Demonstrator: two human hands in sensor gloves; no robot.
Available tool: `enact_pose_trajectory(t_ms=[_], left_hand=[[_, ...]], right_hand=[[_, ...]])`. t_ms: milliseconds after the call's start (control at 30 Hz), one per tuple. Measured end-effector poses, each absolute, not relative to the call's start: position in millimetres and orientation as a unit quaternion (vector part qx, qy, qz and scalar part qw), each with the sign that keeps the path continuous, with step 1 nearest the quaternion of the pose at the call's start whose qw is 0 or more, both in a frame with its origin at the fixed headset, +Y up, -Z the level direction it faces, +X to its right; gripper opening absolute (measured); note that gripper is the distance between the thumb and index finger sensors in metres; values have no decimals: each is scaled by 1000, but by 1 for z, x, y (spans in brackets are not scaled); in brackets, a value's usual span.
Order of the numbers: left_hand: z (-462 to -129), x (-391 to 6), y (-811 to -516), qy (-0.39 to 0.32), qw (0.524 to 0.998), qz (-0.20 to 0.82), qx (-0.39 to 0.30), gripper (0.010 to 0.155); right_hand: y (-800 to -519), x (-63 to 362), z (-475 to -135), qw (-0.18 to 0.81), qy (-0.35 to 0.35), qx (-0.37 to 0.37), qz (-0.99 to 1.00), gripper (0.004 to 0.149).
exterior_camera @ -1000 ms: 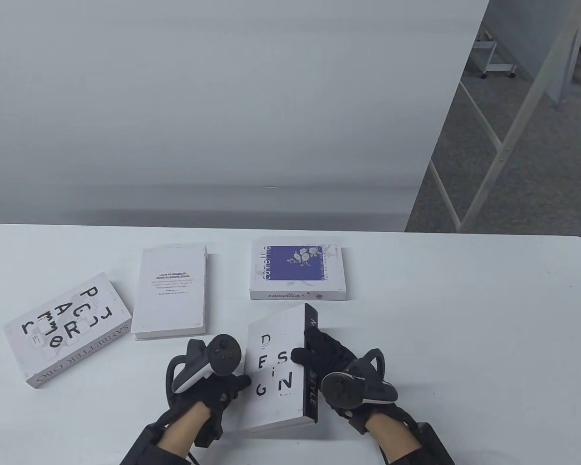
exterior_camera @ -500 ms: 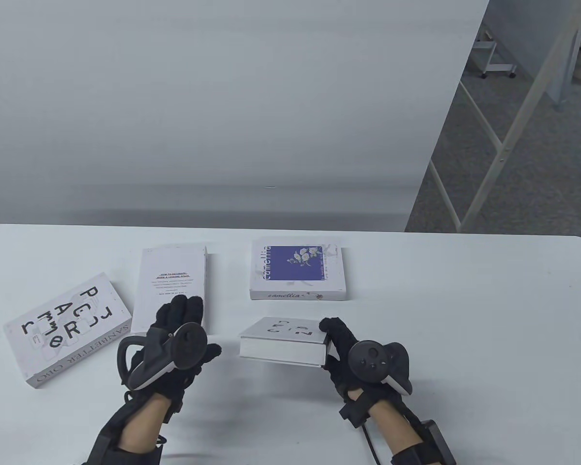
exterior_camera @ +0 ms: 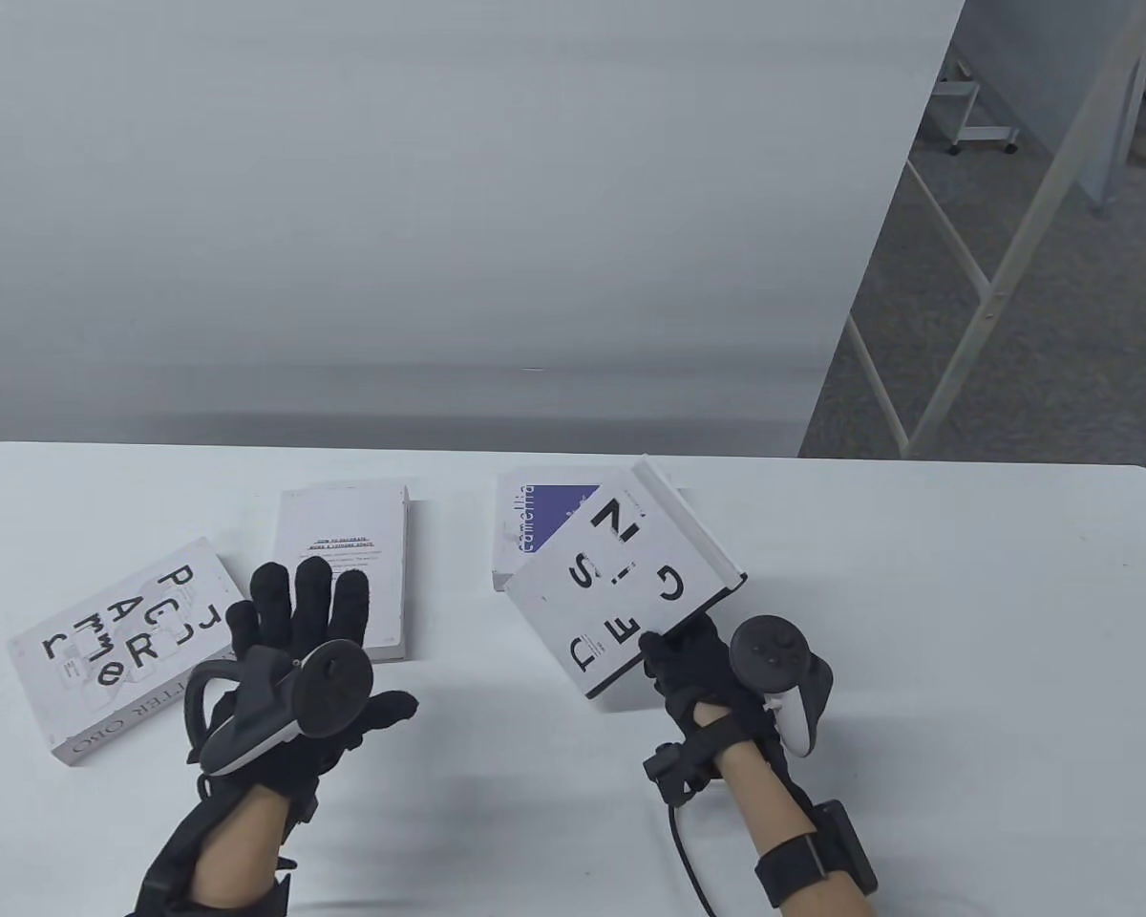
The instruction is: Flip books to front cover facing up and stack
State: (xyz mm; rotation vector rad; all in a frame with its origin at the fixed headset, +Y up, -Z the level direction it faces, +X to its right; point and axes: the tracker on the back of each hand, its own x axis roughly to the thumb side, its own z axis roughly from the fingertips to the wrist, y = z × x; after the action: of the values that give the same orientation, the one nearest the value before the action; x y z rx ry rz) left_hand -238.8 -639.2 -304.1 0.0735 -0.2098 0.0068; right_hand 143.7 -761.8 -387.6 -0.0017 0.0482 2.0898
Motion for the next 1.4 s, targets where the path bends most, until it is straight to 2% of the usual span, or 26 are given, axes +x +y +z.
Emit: enact_pose_trajectory(t_ms=[367, 633, 767, 1067, 1233, 1400], left_hand=[[-289, -243, -616, -108, 991, 14, 75, 111], [-286, -248, -611, -102, 991, 16, 80, 111], [-287, -246, -613, -106, 991, 18, 77, 111], [-290, -246, -617, -106, 992, 19, 65, 111], [-290, -247, -615, -104, 992, 21, 65, 111], [-290, -244, -616, -106, 992, 18, 61, 110]], right_hand=[[-792, 107, -444, 609, 126, -107, 776, 75], [-802, 89, -466, 667, 139, -173, 711, 75], [-803, 82, -470, 666, 151, -192, 704, 76], [-805, 66, -475, 675, 166, -213, 687, 77], [-803, 59, -477, 679, 188, -183, 685, 77], [-799, 57, -474, 680, 177, -176, 689, 76]])
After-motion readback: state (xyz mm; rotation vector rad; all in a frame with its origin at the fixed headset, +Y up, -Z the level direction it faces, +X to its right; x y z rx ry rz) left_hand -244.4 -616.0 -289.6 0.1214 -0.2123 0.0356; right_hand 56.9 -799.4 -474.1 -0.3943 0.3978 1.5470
